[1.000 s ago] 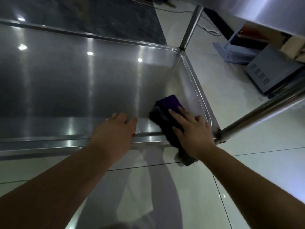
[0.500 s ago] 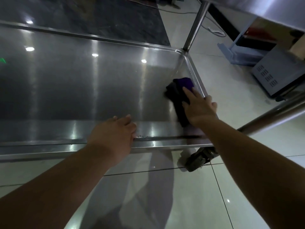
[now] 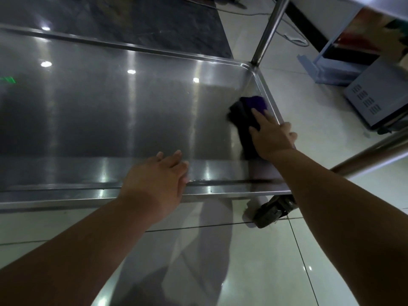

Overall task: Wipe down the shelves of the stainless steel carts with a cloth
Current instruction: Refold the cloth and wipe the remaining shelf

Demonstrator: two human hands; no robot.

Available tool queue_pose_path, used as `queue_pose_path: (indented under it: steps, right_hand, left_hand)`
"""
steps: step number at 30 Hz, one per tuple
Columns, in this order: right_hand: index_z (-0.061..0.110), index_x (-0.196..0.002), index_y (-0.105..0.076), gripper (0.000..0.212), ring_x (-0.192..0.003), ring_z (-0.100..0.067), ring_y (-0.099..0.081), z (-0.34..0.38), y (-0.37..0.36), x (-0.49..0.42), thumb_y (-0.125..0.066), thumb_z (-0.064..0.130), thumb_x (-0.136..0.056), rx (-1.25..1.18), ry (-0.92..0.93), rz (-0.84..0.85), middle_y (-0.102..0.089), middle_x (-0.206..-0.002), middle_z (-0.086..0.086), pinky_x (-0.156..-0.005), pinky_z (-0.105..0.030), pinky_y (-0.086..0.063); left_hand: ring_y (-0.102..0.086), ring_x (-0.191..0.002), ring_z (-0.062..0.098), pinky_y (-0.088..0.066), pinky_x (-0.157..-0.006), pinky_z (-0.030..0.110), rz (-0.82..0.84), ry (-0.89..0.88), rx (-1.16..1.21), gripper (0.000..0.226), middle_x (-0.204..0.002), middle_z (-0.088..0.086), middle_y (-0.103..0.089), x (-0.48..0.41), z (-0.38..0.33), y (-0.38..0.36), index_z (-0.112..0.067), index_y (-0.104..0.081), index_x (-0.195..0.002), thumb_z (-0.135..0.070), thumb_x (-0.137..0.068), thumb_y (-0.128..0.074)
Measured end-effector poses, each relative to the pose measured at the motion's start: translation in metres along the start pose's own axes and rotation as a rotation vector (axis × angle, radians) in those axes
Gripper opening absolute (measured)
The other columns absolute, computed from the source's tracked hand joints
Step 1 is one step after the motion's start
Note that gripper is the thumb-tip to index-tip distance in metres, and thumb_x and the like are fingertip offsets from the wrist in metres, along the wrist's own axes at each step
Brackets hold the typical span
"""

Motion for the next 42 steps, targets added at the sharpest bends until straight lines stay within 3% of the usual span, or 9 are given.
queue_pose_path:
  steps: [2,4,8,11,18,26,30,35,42]
  right_hand:
    - [0.042,-0.145,-0.015,0.051,-0.126,-0.038,-0.028,-0.010,-0.001,0.009,-0.031,0.045,-0.096,-0.017,-0.205,0.016,-0.016,-0.156,0.005,-0.097,-0.049,-0.026]
    - [0.042,-0.146,-0.011,0.054,-0.133,-0.041,-0.020,0.004,-0.003,0.023,-0.030,0.046,-0.096,-0.020,-0.210,0.094,-0.011,-0.158,0.004,-0.103,-0.053,-0.023]
    - [0.052,-0.142,-0.013,0.055,-0.131,-0.037,-0.022,0.043,-0.004,0.079,-0.037,0.050,-0.093,-0.065,0.143,0.117,-0.012,-0.157,0.010,-0.099,-0.049,-0.025]
    - [0.056,-0.139,-0.021,0.051,-0.121,-0.030,-0.031,0.043,0.006,0.115,-0.041,0.049,-0.092,-0.129,0.332,0.073,-0.021,-0.154,0.013,-0.097,-0.043,-0.026]
    - [0.041,-0.144,-0.020,0.052,-0.126,-0.042,-0.030,0.029,0.011,0.135,-0.035,0.045,-0.094,0.012,-0.130,0.076,-0.030,-0.147,0.000,-0.096,-0.052,-0.033]
    - [0.046,-0.139,-0.028,0.049,-0.119,-0.028,-0.035,0.166,0.003,0.182,-0.041,0.047,-0.092,-0.117,0.352,0.086,-0.032,-0.145,0.008,-0.092,-0.044,-0.034]
    - [0.049,-0.137,-0.035,0.049,-0.122,-0.028,-0.037,0.122,0.012,0.172,-0.048,0.044,-0.090,-0.151,0.185,0.128,-0.034,-0.146,0.012,-0.099,-0.041,-0.036]
    - [0.039,-0.138,-0.036,0.046,-0.116,-0.037,-0.037,0.077,0.021,0.174,-0.043,0.035,-0.093,-0.080,-0.132,0.112,-0.036,-0.138,-0.002,-0.090,-0.045,-0.037]
    - [0.039,-0.135,-0.036,0.045,-0.113,-0.032,-0.036,0.177,0.013,0.190,-0.044,0.037,-0.091,-0.115,0.088,0.155,-0.033,-0.135,-0.003,-0.091,-0.045,-0.037]
  left_hand:
    - [-0.026,-0.140,0.020,-0.035,-0.103,0.034,0.018,-0.004,0.027,0.048,-0.155,-0.015,-0.015,0.005,0.002,-0.001,-0.036,-0.030,-0.140,-0.052,-0.094,-0.026]
    - [-0.022,-0.142,0.019,-0.034,-0.106,0.036,0.035,-0.015,0.042,0.053,-0.156,-0.014,-0.014,0.007,0.003,0.000,-0.034,-0.029,-0.140,-0.057,-0.092,-0.029]
    - [-0.021,-0.142,0.015,-0.032,-0.107,0.034,0.063,-0.050,0.119,0.054,-0.153,-0.010,-0.023,0.011,0.006,0.003,-0.025,-0.039,-0.138,-0.053,-0.092,-0.040]
    - [-0.038,-0.129,0.013,-0.039,-0.097,0.030,0.016,-0.060,0.151,0.042,-0.140,-0.008,-0.039,0.021,0.016,0.011,-0.022,-0.054,-0.122,-0.049,-0.090,-0.046]
    - [-0.043,-0.119,0.022,-0.043,-0.094,0.035,-0.016,0.008,0.015,0.041,-0.135,-0.008,-0.048,0.059,0.069,0.023,-0.030,-0.057,-0.123,-0.051,-0.090,-0.045]
    - [-0.046,-0.112,0.027,-0.044,-0.091,0.040,-0.060,0.071,0.073,0.036,-0.130,-0.002,-0.053,0.092,0.113,0.031,-0.022,-0.061,-0.122,-0.037,-0.091,-0.051]
    - [-0.049,-0.105,0.030,-0.046,-0.085,0.041,-0.084,0.084,0.060,0.032,-0.123,0.003,-0.057,0.106,0.134,0.035,-0.016,-0.063,-0.118,-0.029,-0.092,-0.052]
    - [-0.050,-0.103,0.033,-0.048,-0.082,0.044,-0.102,0.142,0.034,0.031,-0.118,0.008,-0.057,0.117,0.156,0.042,-0.014,-0.066,-0.114,-0.031,-0.090,-0.055]
    - [-0.050,-0.094,0.035,-0.047,-0.077,0.045,-0.122,0.180,-0.004,0.026,-0.106,0.012,-0.055,0.132,0.179,0.049,-0.013,-0.068,-0.107,-0.027,-0.091,-0.053]
Point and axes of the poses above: each hand's wrist, its own x-axis away from the middle knuckle, its own y-axis out of the back of the hand, z = x × y, the point moved 5 cm from there along -x, towards the middle knuckle
